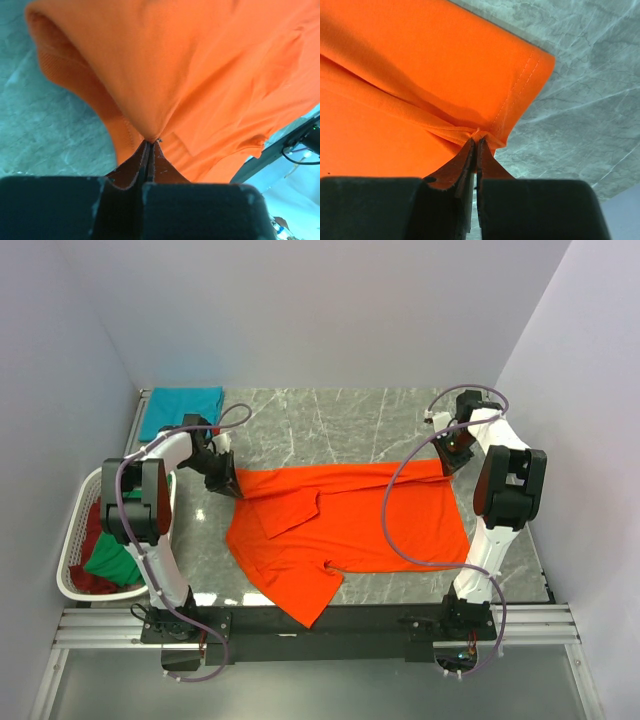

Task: Fold and stack the t-shirts
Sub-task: Fold the tshirt

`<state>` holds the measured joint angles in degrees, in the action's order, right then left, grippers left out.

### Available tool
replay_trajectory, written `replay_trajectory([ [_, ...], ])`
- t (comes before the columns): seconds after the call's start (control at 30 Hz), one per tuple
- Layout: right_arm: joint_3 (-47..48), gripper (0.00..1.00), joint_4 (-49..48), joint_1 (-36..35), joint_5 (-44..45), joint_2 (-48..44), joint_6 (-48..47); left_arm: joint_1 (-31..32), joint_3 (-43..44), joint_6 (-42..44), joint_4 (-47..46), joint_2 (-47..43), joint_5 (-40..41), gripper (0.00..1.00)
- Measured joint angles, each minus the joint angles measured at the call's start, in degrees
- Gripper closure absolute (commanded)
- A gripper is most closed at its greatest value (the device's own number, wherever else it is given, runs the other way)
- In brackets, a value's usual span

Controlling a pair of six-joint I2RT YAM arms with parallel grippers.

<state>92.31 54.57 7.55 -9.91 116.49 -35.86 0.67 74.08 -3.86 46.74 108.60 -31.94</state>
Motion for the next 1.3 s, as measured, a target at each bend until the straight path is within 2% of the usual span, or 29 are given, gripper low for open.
replay_trajectory([
  [0.2,0.0,1.00,0.0,0.2,0.2,0.0,0.0,-0.2,-0.5,0.0,-0.3,0.5,2.2,0.99],
  [0.33,0.0,1.00,0.0,0.2,0.2,0.0,0.0,-0.2,-0.5,0.3,-1.2,2.7,2.1,0.78],
  [0.43,0.0,1.00,0.0,0.2,0.2,0.0,0.0,-0.7,-0.5,0.8,-1.3,2.7,0.6,0.68],
  [0.53,0.0,1.00,0.0,0.2,0.2,0.0,0.0,-2.5,-0.5,1.3,-1.9,0.6,-1.8,0.61],
  [0.7,0.0,1.00,0.0,0.2,0.2,0.0,0.0,-7.0,0.1,0.9,-4.1,-4.9,-3.1,0.55],
  [0.83,0.0,1.00,0.0,0.2,0.2,0.0,0.1,-7.2,2.0,-0.3,-6.1,-4.3,-3.3,0.49],
  [1.17,0.7,1.00,0.2,0.3,0.1,0.0,1.0,-5.9,3.6,-4.6,-9.3,2.4,-4.5,0.53],
  [1.27,0.7,1.00,0.2,0.3,0.0,0.0,1.4,-5.2,4.4,-5.5,-10.1,3.6,-4.5,0.58],
  [1.3,0.7,1.00,0.2,0.3,-0.1,0.0,1.5,-4.9,4.8,-5.9,-10.3,4.2,-4.5,0.65],
])
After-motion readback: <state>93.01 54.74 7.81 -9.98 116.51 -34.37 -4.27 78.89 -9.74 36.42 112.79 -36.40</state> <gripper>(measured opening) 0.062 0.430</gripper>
